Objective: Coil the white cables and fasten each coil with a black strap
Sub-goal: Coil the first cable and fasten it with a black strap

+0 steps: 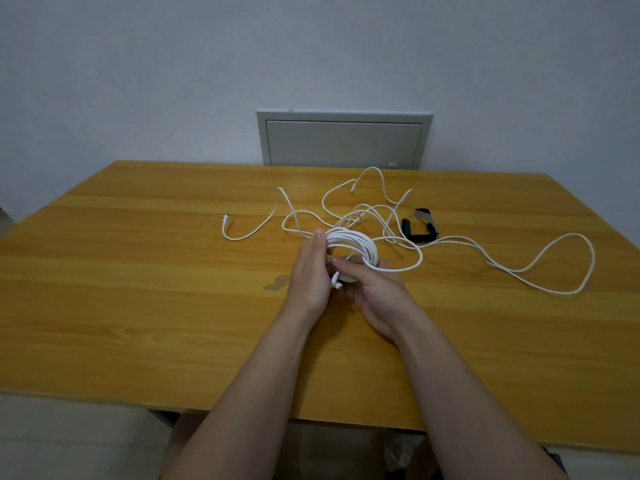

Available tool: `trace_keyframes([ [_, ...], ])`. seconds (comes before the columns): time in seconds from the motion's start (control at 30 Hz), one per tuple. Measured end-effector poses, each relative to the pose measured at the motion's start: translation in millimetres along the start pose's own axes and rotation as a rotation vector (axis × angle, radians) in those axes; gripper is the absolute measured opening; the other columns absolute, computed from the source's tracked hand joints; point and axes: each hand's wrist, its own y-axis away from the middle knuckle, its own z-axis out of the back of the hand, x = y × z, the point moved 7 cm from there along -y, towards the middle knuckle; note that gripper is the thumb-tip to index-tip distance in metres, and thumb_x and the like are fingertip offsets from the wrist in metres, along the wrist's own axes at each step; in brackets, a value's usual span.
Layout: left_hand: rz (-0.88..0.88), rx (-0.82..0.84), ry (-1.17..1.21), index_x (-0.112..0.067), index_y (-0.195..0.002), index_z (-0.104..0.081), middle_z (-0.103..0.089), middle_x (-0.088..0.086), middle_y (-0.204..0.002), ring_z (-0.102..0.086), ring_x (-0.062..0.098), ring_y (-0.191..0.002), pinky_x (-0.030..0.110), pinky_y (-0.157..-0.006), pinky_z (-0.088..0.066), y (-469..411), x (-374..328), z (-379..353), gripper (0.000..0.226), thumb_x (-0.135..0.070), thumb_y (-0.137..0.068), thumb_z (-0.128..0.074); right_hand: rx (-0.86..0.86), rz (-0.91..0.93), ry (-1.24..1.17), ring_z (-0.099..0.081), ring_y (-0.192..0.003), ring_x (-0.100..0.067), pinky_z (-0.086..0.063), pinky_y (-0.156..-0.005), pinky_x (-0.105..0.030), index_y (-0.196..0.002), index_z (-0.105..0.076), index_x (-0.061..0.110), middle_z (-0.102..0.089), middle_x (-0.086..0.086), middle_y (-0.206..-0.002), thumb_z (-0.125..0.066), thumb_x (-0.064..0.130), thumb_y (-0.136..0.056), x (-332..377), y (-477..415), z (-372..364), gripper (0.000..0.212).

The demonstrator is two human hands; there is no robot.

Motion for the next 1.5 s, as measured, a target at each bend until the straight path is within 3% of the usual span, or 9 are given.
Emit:
trace_keyframes([
  [0.1, -0.081, 0.029, -0.051, -0.031, -0.106, -0.066, -0.067, -0.002, -0.119, -0.061, 0.011, -0.114, 0.048, -0.106, -0.047, 4, -9, -4, 0.059, -0.080, -0.090, -0.038, -0.027, -0.014, -0.079, -0.068, -0.083, -0.023, -0.052, -0.075, -0.035, -0.091, -0.076, 0.004, -0.070, -0.014, -0.086, -0.065, 0.004, -0.094, 1, 0, 1, 0.011],
  [0.2, -0.236, -0.076, -0.078, -0.032, -0.113, -0.057, -0.062, -0.003, -0.114, -0.061, 0.013, -0.101, 0.034, -0.088, -0.053, 16, -26, 4, 0.050, -0.069, -0.080, -0.063, -0.071, -0.020, -0.154, -0.070, -0.087, -0.026, -0.059, -0.077, -0.037, -0.102, -0.074, -0.001, -0.071, -0.016, -0.089, -0.066, 0.007, -0.096, 3, 1, 3, 0.013],
  [0.27, -0.345, -0.189, -0.188, -0.026, -0.106, -0.057, -0.061, -0.001, -0.098, -0.058, 0.016, -0.083, 0.030, -0.072, -0.052, 25, -37, 15, 0.051, -0.056, -0.073, -0.079, -0.122, -0.028, -0.200, -0.071, -0.088, -0.028, -0.061, -0.077, -0.038, -0.108, -0.070, -0.008, -0.072, -0.019, -0.093, -0.066, 0.008, -0.096, 2, 0, 6, 0.020],
  [0.4, -0.412, -0.049, -0.233, -0.020, -0.081, -0.068, -0.065, -0.004, -0.067, -0.056, 0.007, -0.059, 0.022, -0.059, -0.046, 34, -42, 12, 0.022, -0.025, -0.077, -0.089, -0.131, -0.052, -0.263, -0.074, -0.085, -0.028, -0.063, -0.080, -0.034, -0.106, -0.069, -0.011, -0.073, -0.021, -0.093, -0.064, 0.012, -0.098, 1, 1, 8, 0.025],
  [0.57, -0.409, -0.053, -0.220, -0.018, -0.078, -0.074, -0.071, -0.005, -0.067, -0.063, 0.007, -0.060, 0.020, -0.060, -0.049, 35, -45, 18, 0.014, -0.018, -0.080, -0.088, -0.166, -0.032, -0.296, -0.072, -0.101, -0.033, -0.060, -0.092, -0.037, -0.098, -0.072, -0.008, -0.074, -0.020, -0.100, -0.068, 0.013, -0.096, 2, 1, 11, 0.021],
  [0.63, -0.391, -0.047, -0.172, -0.013, -0.076, -0.072, -0.074, -0.003, -0.074, -0.068, 0.009, -0.067, 0.022, -0.064, -0.053, 36, -47, 23, 0.015, -0.011, -0.079, -0.086, -0.181, -0.029, -0.303, -0.071, -0.096, -0.027, -0.060, -0.086, -0.032, -0.091, -0.074, -0.003, -0.075, -0.016, -0.097, -0.070, 0.014, -0.094, 3, 0, 14, 0.018],
  [0.77, -0.331, -0.017, 0.085, -0.007, -0.073, -0.058, -0.078, 0.013, -0.097, -0.076, 0.025, -0.097, 0.034, -0.082, -0.059, 37, -48, 37, 0.025, 0.005, -0.087, -0.074, -0.175, -0.024, -0.351, -0.069, -0.078, -0.017, -0.057, -0.069, -0.021, -0.106, -0.070, -0.009, -0.074, -0.014, -0.093, -0.074, 0.014, -0.087, 6, 1, 14, 0.030],
  [0.97, -0.248, -0.009, 0.211, -0.007, -0.082, -0.050, -0.076, 0.013, -0.078, -0.077, 0.026, -0.083, 0.028, -0.067, -0.060, 39, -52, 46, 0.022, -0.011, -0.100, -0.061, -0.145, -0.058, -0.356, -0.069, -0.087, -0.017, -0.058, -0.072, -0.019, -0.106, -0.071, -0.010, -0.073, -0.015, -0.097, -0.075, 0.006, -0.084, 6, 5, 12, 0.027],
  [1.5, -0.081, -0.523, 0.517, -0.016, -0.088, -0.048, -0.054, 0.001, -0.066, -0.067, 0.012, -0.054, 0.018, -0.047, -0.048, 9, -21, 103, 0.023, -0.028, -0.106, -0.054, -0.038, -0.123, -0.419, -0.062, -0.073, -0.012, -0.056, -0.066, -0.016, -0.106, -0.071, -0.007, -0.072, -0.013, -0.098, -0.075, 0.022, -0.081, 5, 6, 5, 0.038],
])
